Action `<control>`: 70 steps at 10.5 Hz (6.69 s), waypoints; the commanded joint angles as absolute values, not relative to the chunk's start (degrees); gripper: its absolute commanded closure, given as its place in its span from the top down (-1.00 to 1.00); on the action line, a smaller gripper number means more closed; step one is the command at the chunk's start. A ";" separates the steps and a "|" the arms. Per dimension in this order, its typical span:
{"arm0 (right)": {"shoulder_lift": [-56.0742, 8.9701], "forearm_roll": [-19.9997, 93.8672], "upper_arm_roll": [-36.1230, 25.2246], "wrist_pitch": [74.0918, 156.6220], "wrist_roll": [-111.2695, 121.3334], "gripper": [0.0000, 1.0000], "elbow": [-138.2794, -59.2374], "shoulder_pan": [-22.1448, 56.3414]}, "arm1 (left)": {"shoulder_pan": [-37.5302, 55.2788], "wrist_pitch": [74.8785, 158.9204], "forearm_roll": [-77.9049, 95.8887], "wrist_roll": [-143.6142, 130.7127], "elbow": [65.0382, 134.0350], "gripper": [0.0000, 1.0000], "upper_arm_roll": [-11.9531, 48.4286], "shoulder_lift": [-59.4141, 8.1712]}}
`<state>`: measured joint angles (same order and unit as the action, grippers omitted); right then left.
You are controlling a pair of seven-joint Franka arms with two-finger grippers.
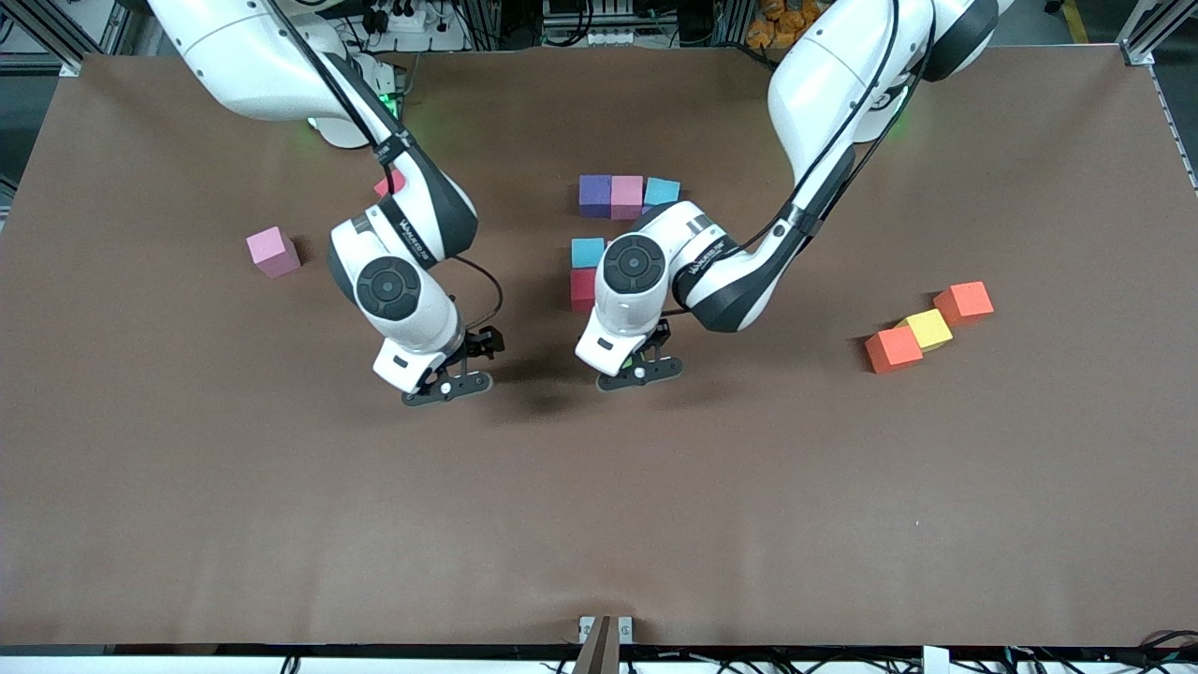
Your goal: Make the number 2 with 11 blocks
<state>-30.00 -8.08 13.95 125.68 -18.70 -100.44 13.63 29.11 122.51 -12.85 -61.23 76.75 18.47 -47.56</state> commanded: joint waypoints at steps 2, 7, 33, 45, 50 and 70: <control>-29.62 -9.23 14.59 126.21 -18.37 1.00 -101.34 11.17 | 35.23 121.20 -11.51 -60.29 68.91 0.00 14.95 -53.17; -29.01 -9.23 14.59 125.60 -18.19 1.00 -101.34 8.09 | 37.35 120.94 -11.51 -60.21 68.47 0.01 14.68 -53.79; -28.39 -8.96 15.03 126.92 -17.14 1.00 -99.22 -3.87 | 38.23 118.56 -9.40 -57.66 72.60 0.05 15.73 -52.12; -10.03 -8.61 15.38 120.67 14.97 1.00 -127.68 -20.97 | 38.41 118.39 -8.79 -61.76 72.86 1.00 15.73 -51.86; -1.86 -8.61 15.47 123.30 21.71 1.00 -139.72 -23.65 | 35.43 112.06 -8.53 -61.70 72.95 1.00 15.99 -44.66; -5.54 -9.49 15.03 140.34 35.51 1.00 -150.63 -29.80 | 0.00 99.14 -12.74 -30.81 81.04 1.00 16.35 -33.05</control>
